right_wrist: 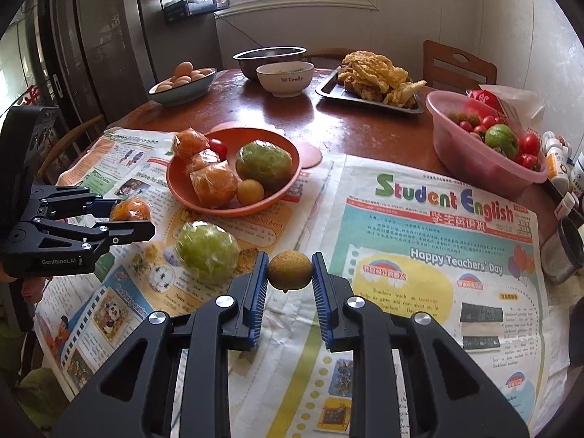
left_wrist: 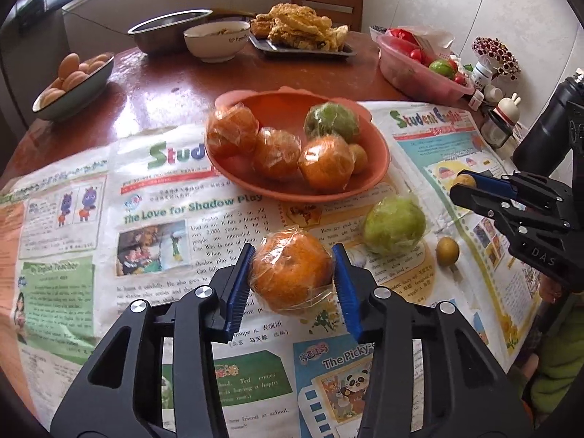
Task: Organize fruits
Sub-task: 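Carry the wrapped mandarin and tan fruit with both tools over the bowl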
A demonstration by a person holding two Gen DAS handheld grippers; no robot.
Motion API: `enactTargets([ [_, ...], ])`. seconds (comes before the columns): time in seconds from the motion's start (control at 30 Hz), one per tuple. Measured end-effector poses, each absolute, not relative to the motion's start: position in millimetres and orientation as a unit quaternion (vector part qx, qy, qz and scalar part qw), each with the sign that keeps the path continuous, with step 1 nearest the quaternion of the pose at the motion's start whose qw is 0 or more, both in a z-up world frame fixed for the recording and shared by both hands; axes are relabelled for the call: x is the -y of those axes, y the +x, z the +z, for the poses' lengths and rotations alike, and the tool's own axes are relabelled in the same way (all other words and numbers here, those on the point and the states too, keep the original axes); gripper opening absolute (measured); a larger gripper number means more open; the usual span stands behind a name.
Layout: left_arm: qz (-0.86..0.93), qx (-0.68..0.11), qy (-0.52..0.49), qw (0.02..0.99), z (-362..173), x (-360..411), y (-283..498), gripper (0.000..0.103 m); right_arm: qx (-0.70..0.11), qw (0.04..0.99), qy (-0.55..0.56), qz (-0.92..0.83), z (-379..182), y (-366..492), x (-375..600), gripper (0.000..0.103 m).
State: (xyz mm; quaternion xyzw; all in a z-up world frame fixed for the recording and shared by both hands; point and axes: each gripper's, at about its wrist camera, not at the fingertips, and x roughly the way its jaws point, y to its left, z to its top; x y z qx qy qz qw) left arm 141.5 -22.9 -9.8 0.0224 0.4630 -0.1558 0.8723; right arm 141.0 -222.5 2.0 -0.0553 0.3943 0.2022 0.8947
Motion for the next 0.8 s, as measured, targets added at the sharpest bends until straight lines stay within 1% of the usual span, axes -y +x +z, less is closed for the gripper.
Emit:
enactTargets([
  [0.3,-0.153,-0.441,0.028,0.884,26,16,156,0.035,-0.38,0.897,-0.058,0.219,23,157,206,0.023],
  [0.8,-0.163,-0.434,0.021,0.886,46,18,194,0.035,-0.371,0.897,-0.066,0.231,41,187,189,0.023],
])
